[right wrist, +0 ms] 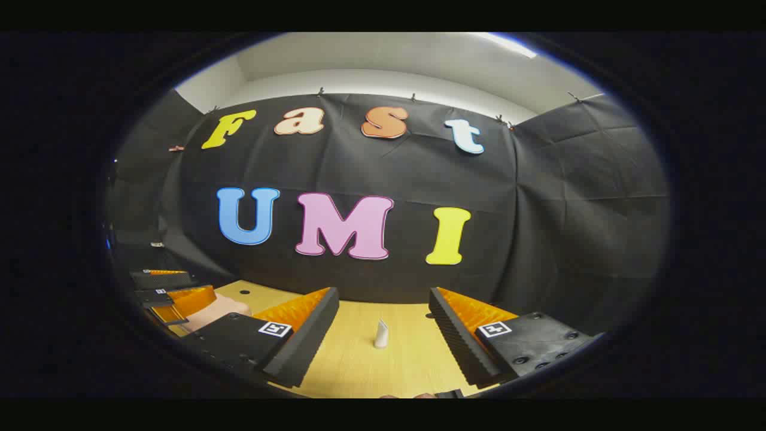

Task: First open the suitcase, pack the skin care products into it, and then close the suitcase.

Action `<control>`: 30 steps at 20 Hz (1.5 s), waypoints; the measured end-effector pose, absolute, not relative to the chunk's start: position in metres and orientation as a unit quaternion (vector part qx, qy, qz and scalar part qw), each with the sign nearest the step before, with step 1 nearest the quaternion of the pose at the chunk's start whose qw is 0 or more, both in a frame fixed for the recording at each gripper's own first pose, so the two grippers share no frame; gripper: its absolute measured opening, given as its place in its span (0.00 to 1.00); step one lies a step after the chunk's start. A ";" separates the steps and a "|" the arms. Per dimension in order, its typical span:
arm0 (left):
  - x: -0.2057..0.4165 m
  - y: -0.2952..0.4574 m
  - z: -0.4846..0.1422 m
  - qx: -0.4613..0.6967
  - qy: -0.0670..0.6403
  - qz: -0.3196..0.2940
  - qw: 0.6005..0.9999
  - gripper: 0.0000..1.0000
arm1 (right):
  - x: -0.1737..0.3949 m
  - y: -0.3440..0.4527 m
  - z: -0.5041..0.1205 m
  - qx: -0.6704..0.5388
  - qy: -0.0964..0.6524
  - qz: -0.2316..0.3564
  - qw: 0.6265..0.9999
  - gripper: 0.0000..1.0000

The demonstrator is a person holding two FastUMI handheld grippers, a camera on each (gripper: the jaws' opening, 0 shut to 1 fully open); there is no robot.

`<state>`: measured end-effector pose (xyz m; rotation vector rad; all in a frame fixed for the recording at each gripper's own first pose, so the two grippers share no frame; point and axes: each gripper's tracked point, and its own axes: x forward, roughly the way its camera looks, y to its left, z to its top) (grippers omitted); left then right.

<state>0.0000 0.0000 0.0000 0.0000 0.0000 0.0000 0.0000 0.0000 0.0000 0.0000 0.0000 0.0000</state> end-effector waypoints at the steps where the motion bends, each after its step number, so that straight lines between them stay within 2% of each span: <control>1: 0.000 0.000 0.000 0.002 -0.001 -0.002 1.000 0.96 | -0.001 -0.001 0.001 -0.001 -0.001 -0.003 1.000 0.96; 16: -0.006 0.007 -0.010 0.018 0.016 -0.018 1.000 0.96 | -0.006 0.000 0.000 -0.003 -0.001 -0.014 1.000 0.94; 24: -0.005 0.015 -0.033 0.001 0.058 -0.013 0.998 0.96 | -0.004 0.007 -0.001 -0.009 0.000 -0.011 1.000 0.96; 25: -0.005 0.015 -0.039 0.003 0.064 -0.013 0.998 1.00 | -0.004 0.008 -0.001 -0.009 0.001 -0.011 1.000 0.96; 26: -0.004 0.015 -0.042 0.004 0.070 -0.017 0.997 0.96 | -0.004 0.008 -0.002 -0.005 0.002 -0.012 1.000 0.96; 30: -0.001 0.019 -0.058 0.006 0.097 -0.022 0.995 0.96 | -0.004 0.008 -0.003 0.003 -0.001 -0.020 1.000 0.96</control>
